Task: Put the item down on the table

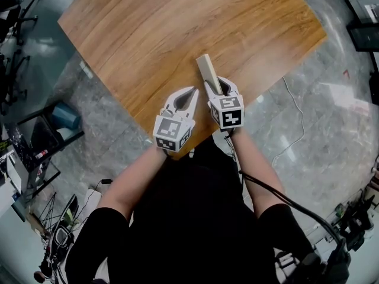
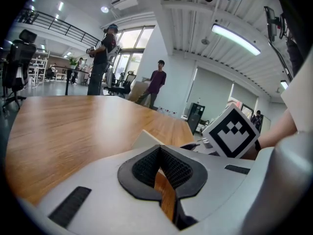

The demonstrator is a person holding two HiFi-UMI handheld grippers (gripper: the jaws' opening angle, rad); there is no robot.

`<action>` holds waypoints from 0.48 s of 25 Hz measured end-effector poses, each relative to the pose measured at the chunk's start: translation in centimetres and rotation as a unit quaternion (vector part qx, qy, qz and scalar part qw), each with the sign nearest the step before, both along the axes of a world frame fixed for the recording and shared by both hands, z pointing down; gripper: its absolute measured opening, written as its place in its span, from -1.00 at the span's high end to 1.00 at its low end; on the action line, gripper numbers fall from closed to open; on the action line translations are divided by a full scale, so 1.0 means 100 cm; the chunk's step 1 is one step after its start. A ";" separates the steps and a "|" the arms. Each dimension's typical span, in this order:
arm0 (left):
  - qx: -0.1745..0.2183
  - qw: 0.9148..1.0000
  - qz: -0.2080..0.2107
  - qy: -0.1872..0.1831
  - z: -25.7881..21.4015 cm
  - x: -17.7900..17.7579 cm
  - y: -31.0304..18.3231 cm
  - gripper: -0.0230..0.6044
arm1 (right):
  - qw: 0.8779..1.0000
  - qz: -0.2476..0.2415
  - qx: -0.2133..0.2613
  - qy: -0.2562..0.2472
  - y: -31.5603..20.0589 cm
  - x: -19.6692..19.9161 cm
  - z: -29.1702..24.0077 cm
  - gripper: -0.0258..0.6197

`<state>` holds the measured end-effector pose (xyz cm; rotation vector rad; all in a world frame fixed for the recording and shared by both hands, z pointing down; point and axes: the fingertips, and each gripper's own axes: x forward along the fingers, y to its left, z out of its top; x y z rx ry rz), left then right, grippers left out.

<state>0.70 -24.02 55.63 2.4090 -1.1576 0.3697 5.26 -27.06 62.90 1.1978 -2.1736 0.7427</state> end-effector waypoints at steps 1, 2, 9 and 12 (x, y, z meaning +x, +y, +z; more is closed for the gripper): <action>0.001 1.000 -0.001 0.000 -0.001 -0.001 0.000 0.92 | 1.000 0.004 0.007 -0.005 0.001 0.001 -0.008 0.47; 0.002 1.000 -0.003 0.000 -0.003 -0.003 0.001 0.92 | 1.000 0.008 0.016 -0.009 0.001 0.002 -0.017 0.47; 0.042 0.999 -0.003 0.010 -0.048 -0.006 0.012 0.92 | 0.995 0.035 0.090 -0.035 0.020 0.007 -0.105 0.47; 0.062 0.998 -0.005 0.019 -0.076 -0.009 0.019 0.92 | 0.991 0.044 0.116 -0.043 0.037 0.007 -0.139 0.48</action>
